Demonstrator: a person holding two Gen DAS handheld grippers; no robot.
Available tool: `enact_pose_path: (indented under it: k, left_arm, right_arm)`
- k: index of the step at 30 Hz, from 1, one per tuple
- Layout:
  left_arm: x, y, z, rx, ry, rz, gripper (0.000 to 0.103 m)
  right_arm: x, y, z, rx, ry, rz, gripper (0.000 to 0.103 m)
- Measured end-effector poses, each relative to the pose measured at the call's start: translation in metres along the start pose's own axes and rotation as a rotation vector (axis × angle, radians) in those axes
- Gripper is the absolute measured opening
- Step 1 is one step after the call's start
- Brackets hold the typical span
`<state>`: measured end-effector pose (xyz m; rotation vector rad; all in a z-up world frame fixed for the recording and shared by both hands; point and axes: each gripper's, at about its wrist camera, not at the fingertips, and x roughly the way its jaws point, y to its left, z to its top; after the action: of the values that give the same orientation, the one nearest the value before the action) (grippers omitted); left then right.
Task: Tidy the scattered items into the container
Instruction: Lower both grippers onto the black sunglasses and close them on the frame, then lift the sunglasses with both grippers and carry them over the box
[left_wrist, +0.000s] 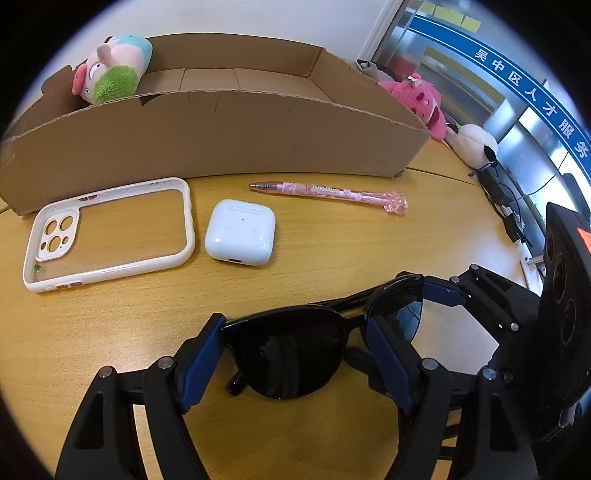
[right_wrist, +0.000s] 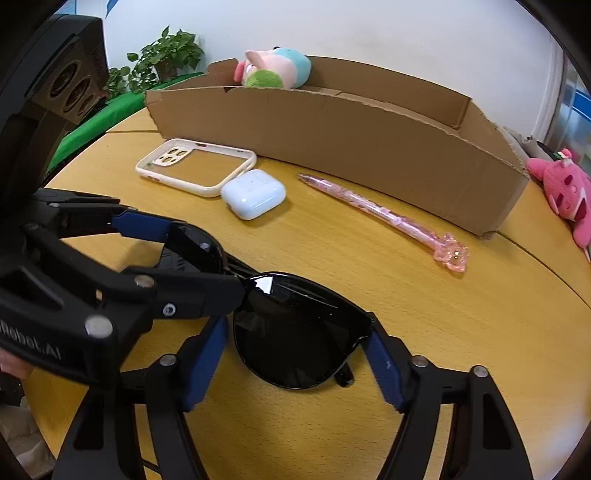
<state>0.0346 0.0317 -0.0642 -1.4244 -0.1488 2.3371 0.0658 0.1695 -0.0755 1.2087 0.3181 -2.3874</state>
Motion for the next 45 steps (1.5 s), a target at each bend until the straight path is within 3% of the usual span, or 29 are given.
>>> enact_pose_path:
  k: [7, 9, 12, 21, 33, 45]
  left_arm:
    - [-0.001, -0.003, -0.003, 0.04, 0.008, 0.016, 0.076]
    - [-0.001, -0.003, -0.003, 0.049, 0.012, 0.025, 0.068]
    - [-0.001, -0.005, -0.004, 0.083, 0.014, 0.043, 0.067]
    - [-0.009, 0.001, -0.002, 0.054, 0.002, 0.024, 0.066]
    - [-0.05, 0.01, 0.014, 0.057, -0.109, 0.051, 0.066]
    - [-0.124, 0.012, 0.078, 0.151, -0.289, 0.112, 0.066]
  right_arm:
    - [-0.001, -0.001, -0.001, 0.006, -0.01, 0.004, 0.07]
    - [-0.002, -0.001, -0.001, 0.01, -0.011, 0.004, 0.07]
    - [-0.003, -0.006, -0.001, 0.043, -0.016, 0.023, 0.067]
    - [-0.008, 0.0, 0.004, 0.027, -0.03, 0.016, 0.061]
    - [-0.028, 0.017, 0.036, -0.02, -0.127, -0.008, 0.061]
    - [-0.073, 0.024, 0.113, -0.082, -0.3, -0.041, 0.061]
